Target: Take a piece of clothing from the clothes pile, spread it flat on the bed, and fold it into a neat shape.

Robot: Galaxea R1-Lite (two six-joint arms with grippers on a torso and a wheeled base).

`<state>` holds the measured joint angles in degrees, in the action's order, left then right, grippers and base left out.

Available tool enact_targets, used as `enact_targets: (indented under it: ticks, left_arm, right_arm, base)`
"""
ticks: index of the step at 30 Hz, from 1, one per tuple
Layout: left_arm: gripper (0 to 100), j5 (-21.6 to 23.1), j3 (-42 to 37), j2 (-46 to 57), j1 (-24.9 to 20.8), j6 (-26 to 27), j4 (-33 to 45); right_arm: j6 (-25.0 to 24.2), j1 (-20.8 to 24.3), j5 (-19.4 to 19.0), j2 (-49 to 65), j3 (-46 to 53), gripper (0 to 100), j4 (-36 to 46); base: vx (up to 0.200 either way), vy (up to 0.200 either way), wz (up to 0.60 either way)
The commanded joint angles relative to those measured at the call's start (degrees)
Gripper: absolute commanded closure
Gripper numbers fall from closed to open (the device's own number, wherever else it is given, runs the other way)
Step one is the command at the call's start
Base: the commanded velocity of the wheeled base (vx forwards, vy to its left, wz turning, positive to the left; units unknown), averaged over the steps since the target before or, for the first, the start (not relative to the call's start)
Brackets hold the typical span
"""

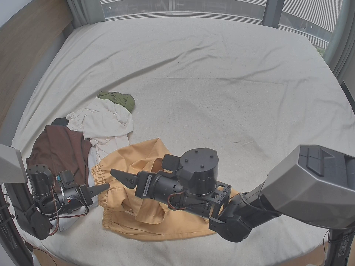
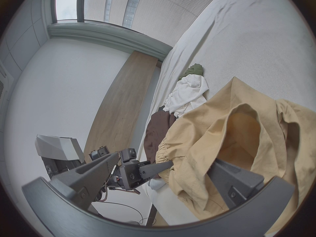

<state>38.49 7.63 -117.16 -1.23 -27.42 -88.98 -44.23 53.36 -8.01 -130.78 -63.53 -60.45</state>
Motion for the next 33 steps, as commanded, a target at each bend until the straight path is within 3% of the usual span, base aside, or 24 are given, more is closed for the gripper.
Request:
enact_targets:
  ticks: [1,14,15,29,33]
  left_arm:
    - [100,0.0,0.0,-0.1,0.0,0.0,-0.1]
    - [100,0.0,0.0,0.3,0.0,0.0,-0.1]
    - [100,0.0,0.0,0.3,0.0,0.0,-0.1]
    - [100,0.0,0.1,0.3,-0.1,0.0,-0.1]
    - [100,0.0,0.5,0.5,-0.1,0.0,-0.1]
  right_arm:
    - [0.3,-0.1,0.0,-1.9,-0.3,0,-0.4]
    - [0.6,0.1,0.2,-5.2,-3.4,0,0.0]
    - [0.6,0.1,0.2,-5.2,-3.4,100,0.0]
    - [2.0,-0.2,0.4,-4.5,-2.9,100,-0.6]
    - [4.7,-1.2,0.5,-2.3,-0.9,100,-0.6]
  base:
    - [0.000,0.000,0.00]
    - [0.000,0.000,0.00]
    - [0.000,0.000,0.00]
    - [0.000,0.000,0.00]
    - [0.000,0.000,0.00]
